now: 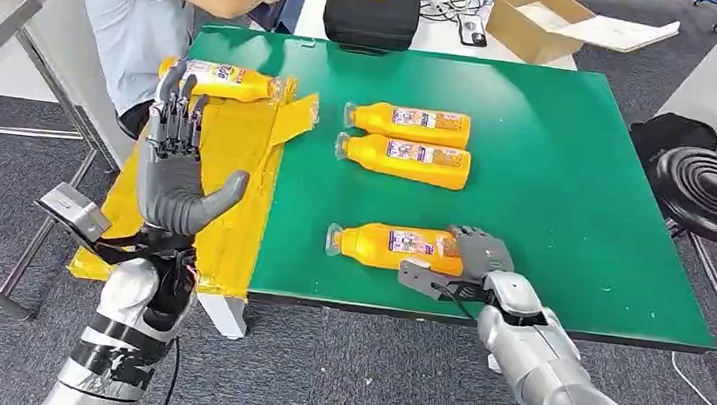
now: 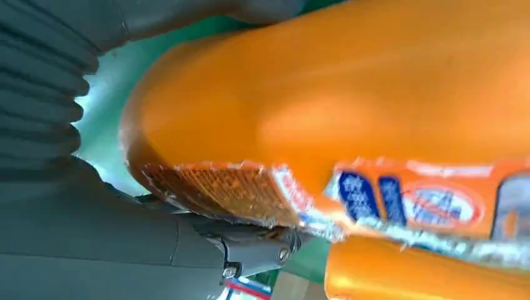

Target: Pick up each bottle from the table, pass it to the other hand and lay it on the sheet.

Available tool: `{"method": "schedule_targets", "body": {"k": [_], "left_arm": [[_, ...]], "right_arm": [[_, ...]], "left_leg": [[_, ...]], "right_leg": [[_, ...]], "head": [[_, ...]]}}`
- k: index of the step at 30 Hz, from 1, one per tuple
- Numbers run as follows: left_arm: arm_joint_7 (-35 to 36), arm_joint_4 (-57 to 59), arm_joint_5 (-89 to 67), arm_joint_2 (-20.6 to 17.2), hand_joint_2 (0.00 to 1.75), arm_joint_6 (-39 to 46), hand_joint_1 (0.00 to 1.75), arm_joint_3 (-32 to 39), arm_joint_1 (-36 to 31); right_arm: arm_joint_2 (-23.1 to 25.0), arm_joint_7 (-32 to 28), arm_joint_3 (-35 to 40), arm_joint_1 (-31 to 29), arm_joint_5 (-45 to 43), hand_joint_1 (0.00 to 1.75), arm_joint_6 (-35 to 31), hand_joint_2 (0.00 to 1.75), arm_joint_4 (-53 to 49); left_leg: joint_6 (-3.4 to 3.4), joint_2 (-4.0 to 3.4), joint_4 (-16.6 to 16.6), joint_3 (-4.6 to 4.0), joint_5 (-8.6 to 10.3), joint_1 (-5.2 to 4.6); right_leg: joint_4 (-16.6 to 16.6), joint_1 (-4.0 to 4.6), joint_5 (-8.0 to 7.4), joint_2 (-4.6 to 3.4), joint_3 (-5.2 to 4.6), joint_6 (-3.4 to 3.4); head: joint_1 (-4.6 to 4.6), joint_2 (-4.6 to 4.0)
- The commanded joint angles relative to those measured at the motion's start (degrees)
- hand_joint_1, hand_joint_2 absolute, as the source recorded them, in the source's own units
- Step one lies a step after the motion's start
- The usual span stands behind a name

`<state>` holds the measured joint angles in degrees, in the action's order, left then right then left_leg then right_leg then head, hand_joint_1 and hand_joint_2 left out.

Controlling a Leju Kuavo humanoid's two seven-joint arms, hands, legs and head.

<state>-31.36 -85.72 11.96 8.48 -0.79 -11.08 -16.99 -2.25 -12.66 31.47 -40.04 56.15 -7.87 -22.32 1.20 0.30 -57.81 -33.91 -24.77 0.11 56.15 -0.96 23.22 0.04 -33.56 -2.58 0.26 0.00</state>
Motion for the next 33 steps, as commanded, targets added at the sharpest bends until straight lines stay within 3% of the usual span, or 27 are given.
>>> {"method": "schedule_targets", "body": {"k": [1,3,7,10,14,25,29,31,33], "left_arm": [[0.24,3.59,0.61,-0.2,1.75,0.5,0.0,-0.32,-1.52],[0.36,3.53,0.89,0.2,1.75,2.18,0.0,-0.76,-0.94],[0.17,3.51,1.24,-0.23,1.75,3.16,0.0,-1.9,-0.02],[0.19,3.09,0.19,-0.48,1.75,4.99,0.0,-2.57,1.07],[2.11,3.67,-3.14,-0.48,1.75,13.63,0.0,-4.21,2.73],[3.31,4.01,-2.28,-0.07,1.75,16.0,0.0,-3.86,2.99],[1.33,5.73,-4.25,-0.31,1.75,20.23,0.0,-6.43,7.68],[0.32,7.05,-6.08,-1.62,1.75,15.26,0.0,-9.48,10.49],[-1.68,9.5,-14.81,-2.02,1.75,16.39,0.0,-13.18,13.24]], "right_arm": [[2.27,-15.36,-13.72,7.59,-12.41,1.75,-9.36,1.75,0.71],[3.78,-21.57,-18.97,9.62,-18.54,1.75,-11.58,1.75,-1.41],[4.76,-26.17,-23.09,11.13,-23.82,1.75,-12.88,1.75,-4.79],[5.55,-27.34,-25.93,11.93,-27.37,1.75,-13.08,1.75,-7.3],[5.55,-27.34,-28.83,15.9,-34.05,1.75,-13.51,1.75,-15.99],[5.64,-27.34,-28.97,17.28,-35.58,1.75,-14.54,1.75,-19.61],[7.52,-27.34,-29.86,24.91,-45.43,1.75,-9.95,1.75,-37.02],[8.91,-26.84,-30.08,27.81,-50.02,1.75,-4.36,1.75,-43.65],[9.16,-24.25,-27.58,30.6,-53.92,1.75,3.37,1.75,-49.4]], "left_leg": [[-0.05,0.11,0.08,0.12,0.0,0.06],[-0.06,0.07,0.08,0.14,-0.02,0.08],[-0.1,0.01,0.09,0.09,-0.05,0.06],[-0.1,-0.04,0.07,-0.01,-0.05,0.05],[-0.05,-0.04,0.05,-0.22,-0.03,0.05],[-0.08,-0.02,0.05,-0.36,-0.05,0.0],[-0.06,0.0,0.07,-0.39,-0.05,-0.01],[-0.07,-0.06,0.12,-0.3,-0.09,-0.03],[-0.09,-0.06,0.14,-0.21,-0.15,-0.02]], "right_leg": [[-0.1,0.07,0.03,0.12,0.19,0.08],[-0.11,0.08,0.04,0.09,0.22,0.08],[-0.06,0.07,0.06,0.05,0.14,0.13],[-0.03,0.07,0.04,0.01,-0.02,0.13],[-0.03,0.06,0.02,0.0,-0.18,0.07],[0.0,0.02,0.06,0.02,-0.3,0.13],[-0.02,0.0,0.06,0.02,-0.34,0.09],[-0.02,-0.02,0.09,-0.03,-0.29,0.1],[-0.04,0.0,0.15,-0.02,-0.21,0.12]], "head": [[0.0,0.0],[0.0,0.0],[0.02,0.0],[0.02,0.0],[0.02,0.0],[0.0,0.0],[0.02,0.0],[0.0,0.0],[0.02,0.0]]}}
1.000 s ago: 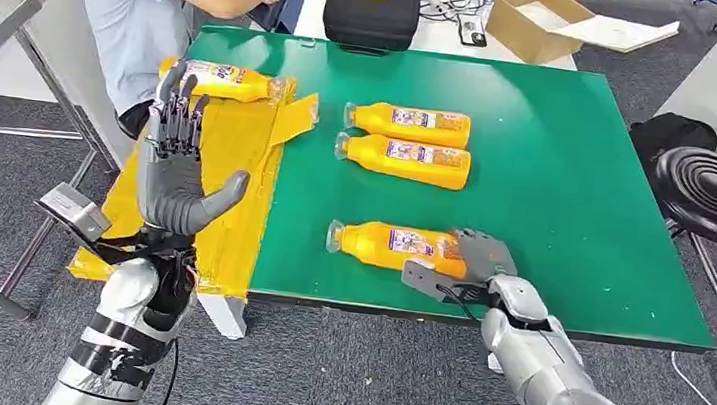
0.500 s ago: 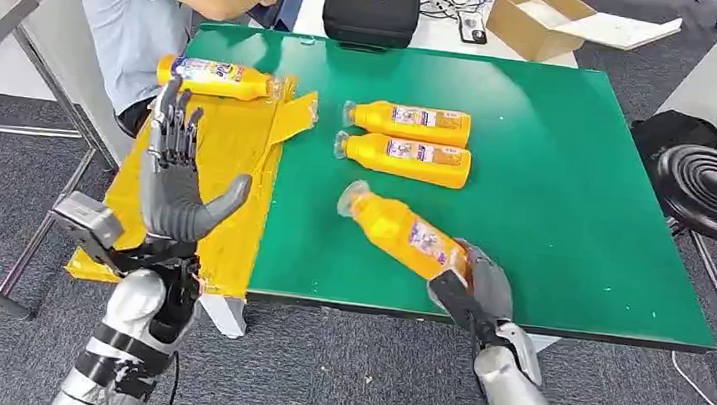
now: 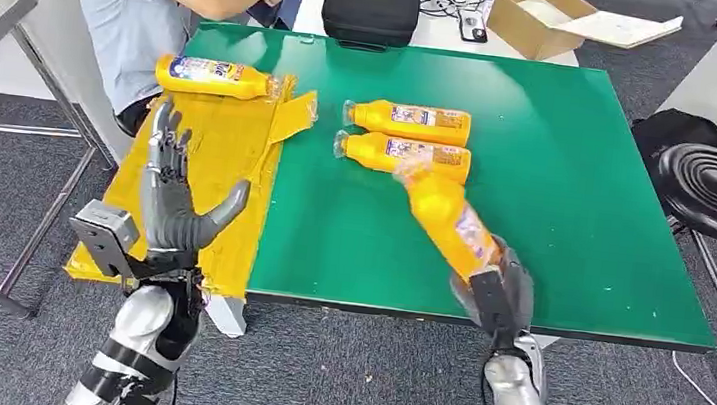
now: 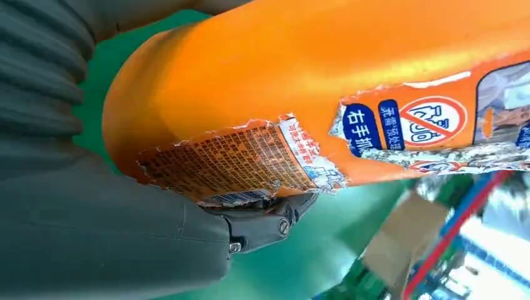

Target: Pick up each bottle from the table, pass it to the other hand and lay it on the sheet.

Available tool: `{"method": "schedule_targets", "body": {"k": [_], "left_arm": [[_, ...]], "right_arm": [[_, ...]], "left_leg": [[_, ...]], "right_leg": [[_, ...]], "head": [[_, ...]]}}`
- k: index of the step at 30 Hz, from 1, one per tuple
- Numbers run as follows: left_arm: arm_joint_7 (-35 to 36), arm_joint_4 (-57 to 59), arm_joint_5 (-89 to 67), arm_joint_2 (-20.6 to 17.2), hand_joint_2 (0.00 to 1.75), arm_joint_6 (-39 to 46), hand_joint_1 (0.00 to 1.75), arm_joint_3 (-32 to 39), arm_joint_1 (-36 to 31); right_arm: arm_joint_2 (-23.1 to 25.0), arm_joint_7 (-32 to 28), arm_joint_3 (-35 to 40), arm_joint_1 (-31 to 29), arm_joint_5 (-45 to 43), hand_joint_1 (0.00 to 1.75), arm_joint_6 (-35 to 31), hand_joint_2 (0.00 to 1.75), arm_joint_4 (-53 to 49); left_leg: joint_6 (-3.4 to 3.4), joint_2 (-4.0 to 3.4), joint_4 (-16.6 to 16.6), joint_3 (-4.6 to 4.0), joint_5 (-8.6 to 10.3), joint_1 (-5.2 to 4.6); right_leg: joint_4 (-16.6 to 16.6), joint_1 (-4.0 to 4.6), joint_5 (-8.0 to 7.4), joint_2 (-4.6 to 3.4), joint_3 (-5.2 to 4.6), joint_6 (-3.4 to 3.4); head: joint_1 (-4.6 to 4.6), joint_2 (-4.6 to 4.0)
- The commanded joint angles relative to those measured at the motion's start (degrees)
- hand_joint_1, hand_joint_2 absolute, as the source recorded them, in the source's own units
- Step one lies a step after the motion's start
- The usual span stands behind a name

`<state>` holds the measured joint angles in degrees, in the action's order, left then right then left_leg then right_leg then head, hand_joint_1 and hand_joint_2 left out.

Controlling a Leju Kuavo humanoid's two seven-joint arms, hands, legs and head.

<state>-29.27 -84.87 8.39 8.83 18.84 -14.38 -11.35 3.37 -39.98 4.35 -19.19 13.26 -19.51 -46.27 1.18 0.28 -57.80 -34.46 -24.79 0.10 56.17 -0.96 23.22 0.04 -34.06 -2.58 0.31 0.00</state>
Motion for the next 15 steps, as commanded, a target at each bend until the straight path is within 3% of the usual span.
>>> {"method": "schedule_targets", "body": {"k": [1,6,15], "left_arm": [[-3.39,9.36,-11.24,-2.07,1.75,-4.88,0.0,-11.11,8.53],[1.47,10.04,-1.32,0.02,1.75,-17.89,0.0,-12.61,9.67],[3.41,12.27,-0.46,-0.25,1.75,-21.28,0.0,-14.83,8.3]], "right_arm": [[3.6,3.06,0.61,10.67,-11.08,1.75,16.02,1.75,-27.17],[2.49,4.08,8.95,12.25,-6.58,1.75,18.91,1.75,-31.43],[2.01,4.46,17.16,11.38,-2.96,1.75,21.31,1.75,-30.54]], "left_leg": [[-0.05,0.0,0.11,0.2,-0.08,-0.04],[-0.04,0.02,0.06,-0.05,-0.1,-0.03],[-0.06,-0.04,0.05,-0.06,-0.09,0.01]], "right_leg": [[-0.05,-0.04,0.11,0.01,0.19,0.07],[-0.03,-0.03,0.09,0.02,-0.06,0.07],[-0.04,0.02,0.07,-0.04,-0.09,0.09]], "head": [[-0.02,0.0],[-0.02,0.0],[-0.02,0.0]]}}
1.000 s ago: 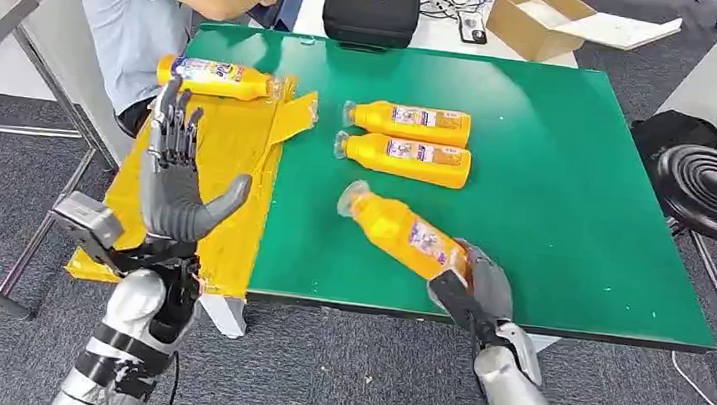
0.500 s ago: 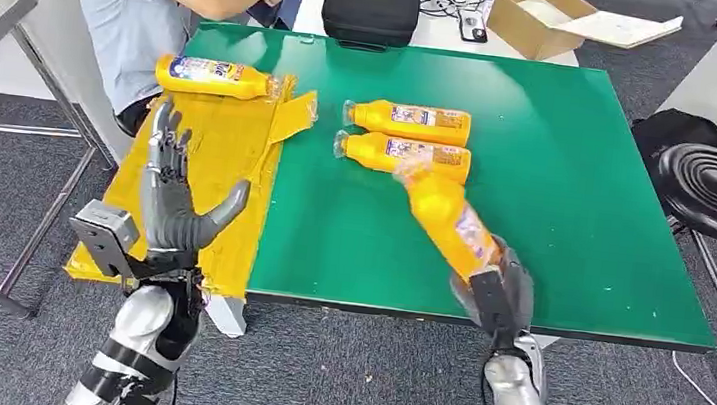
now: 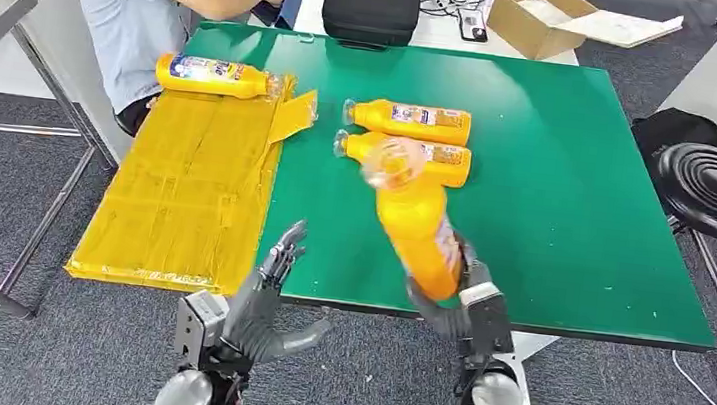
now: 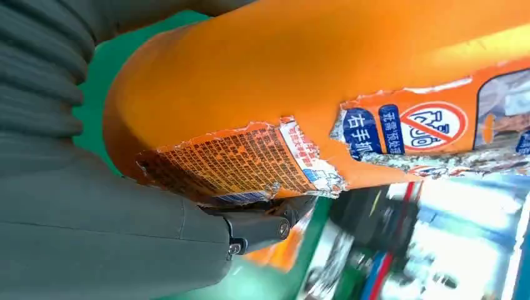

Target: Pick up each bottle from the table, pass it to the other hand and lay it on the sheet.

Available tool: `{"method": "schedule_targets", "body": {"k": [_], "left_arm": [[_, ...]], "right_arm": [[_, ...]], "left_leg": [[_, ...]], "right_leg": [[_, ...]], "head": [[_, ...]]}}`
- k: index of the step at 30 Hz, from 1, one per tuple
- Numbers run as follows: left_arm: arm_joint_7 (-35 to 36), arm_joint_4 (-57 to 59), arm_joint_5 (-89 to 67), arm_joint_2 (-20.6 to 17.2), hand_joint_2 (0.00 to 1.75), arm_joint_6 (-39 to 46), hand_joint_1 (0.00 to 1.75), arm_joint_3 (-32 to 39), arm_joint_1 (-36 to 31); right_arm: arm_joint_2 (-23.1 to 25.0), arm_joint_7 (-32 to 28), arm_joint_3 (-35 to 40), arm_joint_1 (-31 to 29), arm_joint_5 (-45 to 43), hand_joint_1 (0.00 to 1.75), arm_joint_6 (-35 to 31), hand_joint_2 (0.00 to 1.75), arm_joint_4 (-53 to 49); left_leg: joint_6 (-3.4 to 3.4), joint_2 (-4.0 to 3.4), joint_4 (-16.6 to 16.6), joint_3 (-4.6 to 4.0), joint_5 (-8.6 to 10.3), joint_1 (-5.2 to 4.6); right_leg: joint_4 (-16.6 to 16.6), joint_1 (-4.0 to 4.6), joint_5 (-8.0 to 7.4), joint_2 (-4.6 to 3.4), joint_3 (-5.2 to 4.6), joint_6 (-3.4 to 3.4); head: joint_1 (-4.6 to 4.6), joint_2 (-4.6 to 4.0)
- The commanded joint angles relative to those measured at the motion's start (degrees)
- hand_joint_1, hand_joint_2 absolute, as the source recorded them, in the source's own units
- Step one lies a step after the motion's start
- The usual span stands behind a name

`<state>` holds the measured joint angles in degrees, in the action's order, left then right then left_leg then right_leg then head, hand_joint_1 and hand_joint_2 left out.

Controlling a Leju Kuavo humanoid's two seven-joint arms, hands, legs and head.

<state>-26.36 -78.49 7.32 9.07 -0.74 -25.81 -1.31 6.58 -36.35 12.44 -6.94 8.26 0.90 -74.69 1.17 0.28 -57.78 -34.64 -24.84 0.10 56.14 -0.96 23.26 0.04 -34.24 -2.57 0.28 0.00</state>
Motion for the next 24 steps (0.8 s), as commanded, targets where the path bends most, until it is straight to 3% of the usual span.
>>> {"method": "schedule_targets", "body": {"k": [1,7,11,19,24], "left_arm": [[0.51,5.8,0.59,-0.37,1.75,-1.6,0.0,-3.45,-1.83],[1.17,4.39,8.39,1.36,1.75,-4.72,0.0,-2.58,-3.46],[-0.11,1.54,10.52,2.59,1.75,0.25,0.0,-2.54,-4.2],[-5.11,-1.09,9.85,1.18,1.75,3.34,0.0,-4.9,-3.59],[-3.09,0.32,13.72,1.26,1.75,1.86,0.0,-4.92,-4.43]], "right_arm": [[-1.08,0.89,9.31,-1.1,2.14,1.75,0.82,1.75,-1.54],[-0.25,-0.35,15.66,-2.35,8.06,1.75,-1.02,1.75,4.93],[1.17,-0.65,18.99,-2.2,7.56,1.75,-1.81,1.75,7.95],[1.35,-0.86,22.25,-2.54,6.89,1.75,-1.47,1.75,11.77],[1.51,-0.72,24.09,-2.74,6.76,1.75,-1.24,1.75,12.92]], "left_leg": [[-0.07,-0.09,0.03,0.21,-0.07,0.04],[-0.06,-0.07,0.02,0.19,-0.05,0.04],[-0.07,-0.06,0.01,0.09,-0.02,0.07],[-0.09,-0.11,0.05,0.28,-0.08,0.06],[-0.07,-0.05,0.06,0.2,-0.03,0.03]], "right_leg": [[-0.02,0.05,0.05,-0.07,0.17,0.12],[-0.02,0.04,0.04,-0.05,0.17,0.09],[-0.02,0.07,0.01,-0.04,0.1,0.08],[-0.04,0.07,0.06,-0.09,0.26,0.13],[-0.03,0.03,0.03,-0.04,0.19,0.08]], "head": [[0.0,0.0],[0.0,0.0],[0.0,0.0],[-0.02,0.0],[-0.02,0.0]]}}
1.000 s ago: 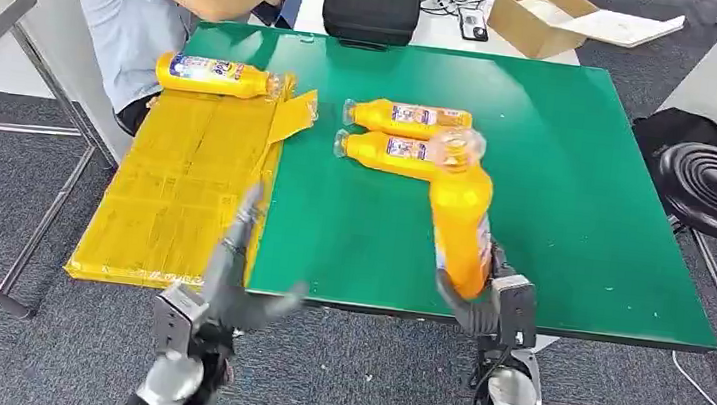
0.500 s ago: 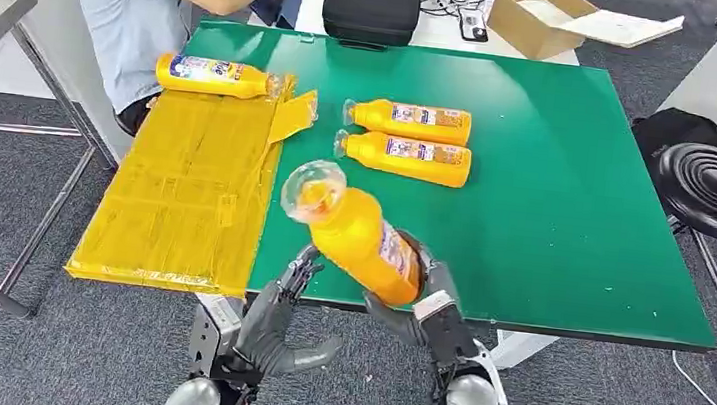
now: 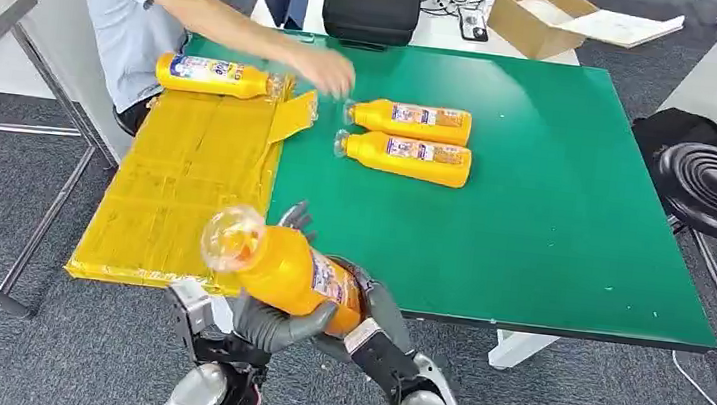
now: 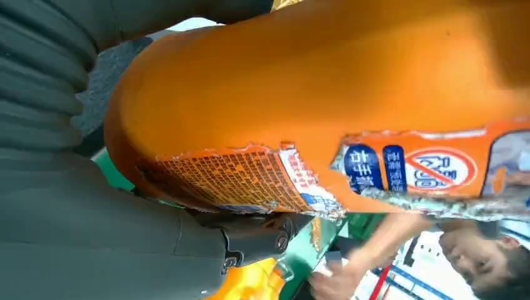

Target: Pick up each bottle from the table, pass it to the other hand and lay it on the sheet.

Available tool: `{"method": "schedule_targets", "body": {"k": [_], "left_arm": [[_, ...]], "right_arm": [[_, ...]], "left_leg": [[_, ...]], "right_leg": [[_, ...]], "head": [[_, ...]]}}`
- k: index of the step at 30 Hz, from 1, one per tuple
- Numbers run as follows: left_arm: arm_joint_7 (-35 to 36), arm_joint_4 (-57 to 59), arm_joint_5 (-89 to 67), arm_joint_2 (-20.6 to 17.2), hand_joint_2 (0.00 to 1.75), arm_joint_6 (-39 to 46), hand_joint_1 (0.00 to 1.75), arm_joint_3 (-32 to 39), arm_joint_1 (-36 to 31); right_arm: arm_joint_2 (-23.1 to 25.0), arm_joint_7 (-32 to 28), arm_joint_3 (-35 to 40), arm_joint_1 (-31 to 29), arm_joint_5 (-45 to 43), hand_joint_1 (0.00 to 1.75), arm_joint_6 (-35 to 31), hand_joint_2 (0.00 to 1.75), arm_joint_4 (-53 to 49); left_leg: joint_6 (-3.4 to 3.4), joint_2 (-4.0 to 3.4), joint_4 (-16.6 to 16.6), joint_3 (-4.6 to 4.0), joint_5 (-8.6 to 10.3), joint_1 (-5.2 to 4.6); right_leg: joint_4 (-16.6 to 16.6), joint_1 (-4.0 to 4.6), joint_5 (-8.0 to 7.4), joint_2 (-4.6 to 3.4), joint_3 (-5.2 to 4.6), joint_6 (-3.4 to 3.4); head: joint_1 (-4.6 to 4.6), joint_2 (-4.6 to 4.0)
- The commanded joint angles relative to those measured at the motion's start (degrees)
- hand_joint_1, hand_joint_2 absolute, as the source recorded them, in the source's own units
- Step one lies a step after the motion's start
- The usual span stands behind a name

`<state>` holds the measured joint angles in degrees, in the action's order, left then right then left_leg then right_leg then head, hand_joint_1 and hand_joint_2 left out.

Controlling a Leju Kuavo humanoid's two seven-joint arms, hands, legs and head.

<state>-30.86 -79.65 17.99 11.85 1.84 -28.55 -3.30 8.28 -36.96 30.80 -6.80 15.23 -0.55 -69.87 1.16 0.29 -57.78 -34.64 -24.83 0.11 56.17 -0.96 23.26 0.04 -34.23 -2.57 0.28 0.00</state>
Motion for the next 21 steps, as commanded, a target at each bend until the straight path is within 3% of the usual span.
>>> {"method": "schedule_targets", "body": {"k": [1,15,16,17,18,21], "left_arm": [[1.42,1.48,3.05,-1.51,1.75,-0.73,0.0,-2.19,-2.44],[2.12,2.24,4.16,-1.81,1.75,-2.11,0.0,-2.88,-2.85],[2.59,2.72,4.47,-1.96,1.75,-2.73,0.26,-3.26,-3.09],[2.74,3.12,4.67,-2.14,1.75,-3.56,1.66,-3.63,-3.35],[2.97,3.38,5.28,-2.17,1.75,-4.37,1.75,-3.7,-3.45],[4.86,4.6,6.85,-2.57,1.75,-7.32,1.75,-4.17,-4.1]], "right_arm": [[-0.19,-0.1,5.73,-2.88,-0.21,1.75,0.2,1.75,8.11],[-0.52,-0.11,5.82,-3.34,-0.36,1.75,0.09,1.75,8.21],[-0.67,-0.12,5.78,-3.5,-0.47,1.75,0.05,1.75,8.02],[-0.84,0.06,5.76,-3.69,-0.53,1.75,0.03,1.75,7.74],[-0.92,0.14,5.74,-3.8,-0.55,1.75,-0.01,1.75,7.58],[-1.29,0.12,5.67,-4.17,-0.79,1.75,0.35,1.75,6.88]], "left_leg": [[-0.03,-0.04,0.05,0.09,-0.01,0.01],[-0.05,0.0,0.06,0.17,-0.03,0.02],[-0.07,0.01,0.04,0.26,-0.08,0.05],[-0.05,0.01,0.04,0.18,-0.04,0.04],[-0.04,0.02,0.04,0.15,-0.03,0.02],[-0.04,0.04,0.05,0.15,-0.01,0.02]], "right_leg": [[-0.05,0.02,0.0,-0.02,0.07,0.05],[-0.04,0.02,0.04,0.02,0.15,0.08],[-0.05,0.06,0.09,0.04,0.26,0.12],[-0.05,0.05,0.05,0.03,0.17,0.09],[-0.04,0.03,0.04,0.04,0.14,0.07],[-0.04,0.02,0.04,0.06,0.14,0.08]], "head": [[0.0,0.0],[0.0,0.0],[0.0,0.0],[0.0,0.0],[0.0,0.0],[0.0,0.0]]}}
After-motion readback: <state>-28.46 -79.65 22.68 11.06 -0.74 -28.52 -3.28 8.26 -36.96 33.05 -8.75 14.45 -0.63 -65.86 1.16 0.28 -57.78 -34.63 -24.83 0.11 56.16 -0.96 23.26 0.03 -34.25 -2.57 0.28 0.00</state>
